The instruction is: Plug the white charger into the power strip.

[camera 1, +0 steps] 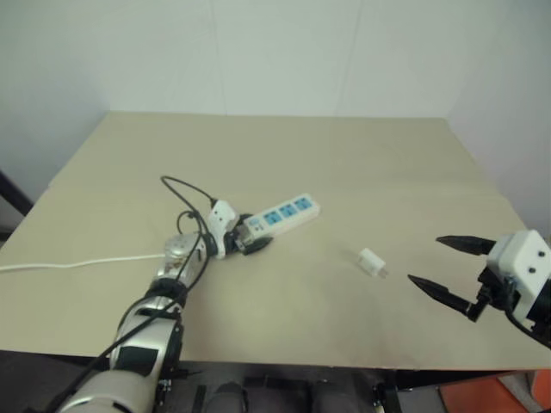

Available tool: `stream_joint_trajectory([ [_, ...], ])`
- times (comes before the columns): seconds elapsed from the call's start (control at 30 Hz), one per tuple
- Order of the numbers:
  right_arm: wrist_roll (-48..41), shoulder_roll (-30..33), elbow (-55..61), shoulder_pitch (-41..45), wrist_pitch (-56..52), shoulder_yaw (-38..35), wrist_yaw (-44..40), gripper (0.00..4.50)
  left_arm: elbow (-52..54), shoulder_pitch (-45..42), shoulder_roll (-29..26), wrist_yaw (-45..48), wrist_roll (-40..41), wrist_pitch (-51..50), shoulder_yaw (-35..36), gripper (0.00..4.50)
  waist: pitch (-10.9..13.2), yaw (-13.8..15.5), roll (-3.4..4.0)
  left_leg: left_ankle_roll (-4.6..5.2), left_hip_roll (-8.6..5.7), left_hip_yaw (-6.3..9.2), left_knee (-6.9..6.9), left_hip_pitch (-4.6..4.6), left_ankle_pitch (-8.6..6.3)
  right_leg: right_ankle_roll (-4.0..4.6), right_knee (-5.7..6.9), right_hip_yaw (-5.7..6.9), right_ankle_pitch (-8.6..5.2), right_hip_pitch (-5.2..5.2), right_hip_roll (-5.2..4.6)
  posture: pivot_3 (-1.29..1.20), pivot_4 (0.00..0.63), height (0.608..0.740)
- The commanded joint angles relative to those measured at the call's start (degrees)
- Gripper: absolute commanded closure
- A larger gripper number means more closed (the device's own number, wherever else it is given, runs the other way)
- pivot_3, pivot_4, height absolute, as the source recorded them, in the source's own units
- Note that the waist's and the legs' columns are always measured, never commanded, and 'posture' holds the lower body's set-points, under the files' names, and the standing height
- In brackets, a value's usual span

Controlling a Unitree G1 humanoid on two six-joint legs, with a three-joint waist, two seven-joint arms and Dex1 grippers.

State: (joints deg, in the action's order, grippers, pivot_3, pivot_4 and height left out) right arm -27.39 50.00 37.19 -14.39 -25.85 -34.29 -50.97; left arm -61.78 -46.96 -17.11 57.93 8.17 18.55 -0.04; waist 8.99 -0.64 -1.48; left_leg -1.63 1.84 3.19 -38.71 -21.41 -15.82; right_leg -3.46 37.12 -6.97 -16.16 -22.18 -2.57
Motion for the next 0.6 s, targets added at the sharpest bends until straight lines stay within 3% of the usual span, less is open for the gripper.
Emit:
stream_joint_trajectory([
  [0.03, -1.1, -0.2, 2.1, 0.4, -0.7, -0.4, 1.1, 0.01, -2.7, -1.2, 0.5, -1.0, -1.4, 1.8, 0.3, 0.0, 0.0, 0.0, 0.0, 0.0, -0.01, 0.0, -0.01, 0.0, 0.0, 0.0, 0.01, 0.0, 0.0, 0.0, 0.0, 0.0, 0.15, 0.74],
  [0.17, -1.6, 0.0, 2.7, 1.0, -1.3, 0.1, 1.9, 0.01, -5.3, -1.4, 1.5, -1.0, -3.1, 2.1, -0.4, 0.0, 0.0, 0.1, 0.01, 0.0, -0.02, 0.0, -0.04, 0.06, 0.0, -0.01, 0.05, 0.0, 0.0, 0.08, 0.0, 0.0, 0.15, 0.74],
  [0.2, -1.7, 0.1, 2.7, 1.1, -1.4, 0.1, 2.0, 0.0, -5.9, -1.5, 1.9, -1.2, -3.3, 2.3, -0.3, 0.41, 0.0, 0.1, 0.03, 0.0, -0.02, 0.01, -0.05, 0.06, 0.0, -0.02, 0.05, 0.0, 0.01, 0.09, 0.0, 0.0, 0.15, 0.74],
  [0.33, -2.0, 0.0, 3.2, 0.9, -1.8, 0.0, 2.3, 0.0, -8.1, -2.1, 3.4, -3.0, -3.9, 2.2, 0.1, 1.23, 0.0, 0.5, 0.07, 0.0, -0.04, 0.01, -0.08, 0.11, 0.0, -0.04, 0.05, 0.0, 0.02, 0.16, -0.01, 0.0, 0.15, 0.74],
  [0.5, -2.2, -0.1, 4.1, 0.6, -2.6, -0.7, 2.4, 0.0, -8.5, -2.1, 4.0, -2.1, -4.3, 2.2, 0.5, 1.23, -0.1, 1.0, 0.21, 0.0, -0.05, 0.01, -0.1, 0.14, 0.0, -0.04, 0.05, 0.0, 0.02, 0.19, -0.01, 0.0, 0.15, 0.74],
  [0.6, -2.2, -0.1, 4.1, 0.4, -3.0, -1.2, 2.3, 0.0, -6.6, -2.2, 3.7, 3.2, -3.7, 1.9, 0.2, 1.23, -0.1, 1.0, 0.24, 0.0, -0.05, 0.01, -0.09, 0.14, 0.0, -0.04, 0.04, 0.0, 0.02, 0.19, -0.01, 0.0, 0.15, 0.74],
])
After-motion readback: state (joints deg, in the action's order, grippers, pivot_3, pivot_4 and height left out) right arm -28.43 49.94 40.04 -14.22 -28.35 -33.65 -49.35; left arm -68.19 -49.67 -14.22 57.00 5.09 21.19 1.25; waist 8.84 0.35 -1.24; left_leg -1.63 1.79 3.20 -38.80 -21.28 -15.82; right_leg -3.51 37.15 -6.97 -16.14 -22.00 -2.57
